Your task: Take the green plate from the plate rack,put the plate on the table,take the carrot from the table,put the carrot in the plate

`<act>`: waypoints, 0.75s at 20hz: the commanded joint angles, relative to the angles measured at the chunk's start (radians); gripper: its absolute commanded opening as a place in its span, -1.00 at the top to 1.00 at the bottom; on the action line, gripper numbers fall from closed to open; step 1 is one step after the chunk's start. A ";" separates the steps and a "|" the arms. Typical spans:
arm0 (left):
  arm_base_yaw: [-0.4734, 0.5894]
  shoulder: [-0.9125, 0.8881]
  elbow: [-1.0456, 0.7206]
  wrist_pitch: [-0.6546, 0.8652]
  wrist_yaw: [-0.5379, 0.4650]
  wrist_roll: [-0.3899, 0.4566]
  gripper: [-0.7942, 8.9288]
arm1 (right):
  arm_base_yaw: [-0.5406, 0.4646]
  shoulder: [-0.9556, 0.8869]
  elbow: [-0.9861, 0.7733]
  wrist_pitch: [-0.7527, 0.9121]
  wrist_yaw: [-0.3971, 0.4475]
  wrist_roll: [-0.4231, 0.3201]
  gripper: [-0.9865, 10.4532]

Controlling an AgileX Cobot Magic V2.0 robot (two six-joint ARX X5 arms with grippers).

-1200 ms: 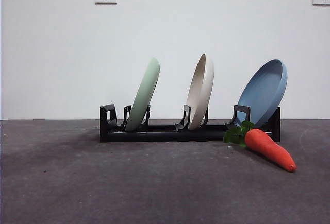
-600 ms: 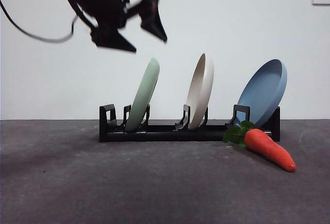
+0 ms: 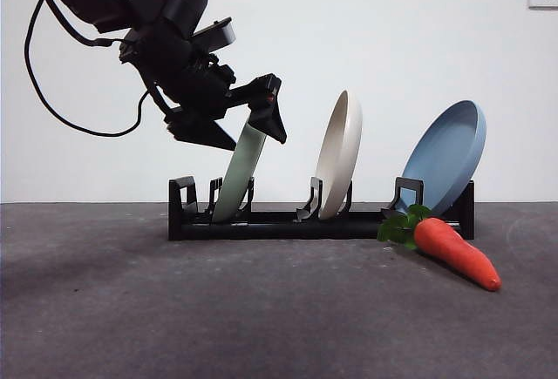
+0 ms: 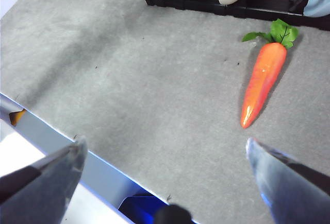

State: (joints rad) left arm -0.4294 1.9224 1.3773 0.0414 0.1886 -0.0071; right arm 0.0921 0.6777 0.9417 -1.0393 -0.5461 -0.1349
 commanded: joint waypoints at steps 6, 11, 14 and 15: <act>-0.008 0.006 0.003 0.010 0.056 0.002 0.85 | 0.002 0.025 0.003 0.005 0.002 0.003 -0.22; -0.008 -0.006 0.004 0.010 0.056 0.000 0.85 | 0.002 0.025 0.003 0.005 0.003 0.003 -0.22; -0.008 -0.037 0.004 0.010 0.057 -0.026 0.85 | 0.002 0.025 0.003 0.005 0.002 0.003 -0.22; -0.008 -0.052 0.004 0.010 0.057 -0.027 0.85 | 0.002 0.025 0.003 0.005 0.002 0.003 -0.22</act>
State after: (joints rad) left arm -0.4244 1.8870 1.3872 0.0425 0.2008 -0.0254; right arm 0.0921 0.7036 0.9417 -1.0393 -0.5457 -0.1349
